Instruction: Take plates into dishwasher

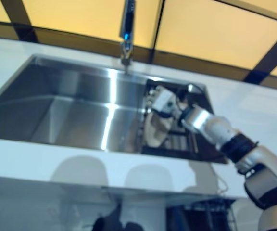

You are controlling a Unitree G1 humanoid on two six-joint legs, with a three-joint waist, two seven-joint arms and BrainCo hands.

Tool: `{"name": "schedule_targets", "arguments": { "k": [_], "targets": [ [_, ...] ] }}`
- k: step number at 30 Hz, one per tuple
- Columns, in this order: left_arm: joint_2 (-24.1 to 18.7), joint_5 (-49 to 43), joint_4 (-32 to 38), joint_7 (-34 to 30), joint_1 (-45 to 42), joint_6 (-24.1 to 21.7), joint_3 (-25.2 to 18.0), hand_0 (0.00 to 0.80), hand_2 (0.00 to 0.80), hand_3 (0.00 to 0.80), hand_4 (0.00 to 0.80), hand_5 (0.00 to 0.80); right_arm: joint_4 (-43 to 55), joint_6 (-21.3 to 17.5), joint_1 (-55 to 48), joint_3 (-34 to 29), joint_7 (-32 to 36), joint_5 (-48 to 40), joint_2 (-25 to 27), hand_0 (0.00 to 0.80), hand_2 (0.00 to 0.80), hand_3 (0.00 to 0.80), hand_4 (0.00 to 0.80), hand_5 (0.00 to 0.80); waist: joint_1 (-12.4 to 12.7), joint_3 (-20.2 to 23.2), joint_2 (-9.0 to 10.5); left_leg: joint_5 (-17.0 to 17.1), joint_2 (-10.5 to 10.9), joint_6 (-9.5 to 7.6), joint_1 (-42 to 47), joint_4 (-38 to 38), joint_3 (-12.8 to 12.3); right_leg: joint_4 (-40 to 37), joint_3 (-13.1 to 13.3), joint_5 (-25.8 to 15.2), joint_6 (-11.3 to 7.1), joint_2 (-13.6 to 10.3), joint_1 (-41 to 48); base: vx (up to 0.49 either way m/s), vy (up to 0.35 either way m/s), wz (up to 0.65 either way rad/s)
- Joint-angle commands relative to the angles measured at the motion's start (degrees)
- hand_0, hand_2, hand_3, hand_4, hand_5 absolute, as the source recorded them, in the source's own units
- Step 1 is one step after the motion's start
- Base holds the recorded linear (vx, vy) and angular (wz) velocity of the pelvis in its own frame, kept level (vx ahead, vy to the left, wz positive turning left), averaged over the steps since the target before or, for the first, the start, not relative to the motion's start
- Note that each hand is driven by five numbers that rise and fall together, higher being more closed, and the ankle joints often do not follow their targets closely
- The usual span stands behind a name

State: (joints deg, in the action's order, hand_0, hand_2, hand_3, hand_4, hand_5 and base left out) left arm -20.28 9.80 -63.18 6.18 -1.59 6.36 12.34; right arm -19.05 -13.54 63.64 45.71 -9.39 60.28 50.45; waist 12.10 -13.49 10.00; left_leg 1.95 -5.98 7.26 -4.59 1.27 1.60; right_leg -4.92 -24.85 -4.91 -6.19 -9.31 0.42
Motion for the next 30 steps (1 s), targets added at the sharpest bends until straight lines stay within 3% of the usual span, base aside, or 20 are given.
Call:
{"name": "schedule_targets", "arguments": {
  "k": [1,17,30],
  "targets": [
    [0.7,0.2,-2.1,0.1,0.4,-0.2,3.7,0.000,0.000,0.000,0.000,0.000,-3.0,2.8,3.7,0.9,-3.3,1.2,4.7,0.800,0.800,0.800,0.800,0.800,1.4,2.9,-0.48,1.7,2.7,-3.16,0.5,3.7,-2.4,0.5,0.8,0.9,-2.22,-0.2,2.4,0.000,0.000,0.00],
    [1.3,0.2,-2.8,0.1,-0.9,1.8,3.1,0.000,0.000,0.000,0.000,0.000,-5.7,5.4,5.5,-2.5,-9.2,0.0,13.4,0.800,0.800,0.800,0.800,0.800,-2.1,8.0,0.01,-0.2,2.3,-3.29,4.8,3.7,-4.9,0.2,4.0,1.4,-2.51,0.3,4.5,0.015,0.013,-0.09],
    [1.8,-1.4,-3.6,-0.8,-0.5,2.1,3.0,0.000,0.000,0.000,0.000,0.000,-7.7,15.3,0.4,-9.0,-9.5,-10.9,19.8,0.800,0.800,0.800,0.800,0.800,-6.7,10.8,-0.48,-2.3,1.3,-3.63,9.2,3.7,-9.9,-0.1,7.9,0.9,-3.44,0.4,4.9,0.000,0.011,-0.18]
  ]
}}
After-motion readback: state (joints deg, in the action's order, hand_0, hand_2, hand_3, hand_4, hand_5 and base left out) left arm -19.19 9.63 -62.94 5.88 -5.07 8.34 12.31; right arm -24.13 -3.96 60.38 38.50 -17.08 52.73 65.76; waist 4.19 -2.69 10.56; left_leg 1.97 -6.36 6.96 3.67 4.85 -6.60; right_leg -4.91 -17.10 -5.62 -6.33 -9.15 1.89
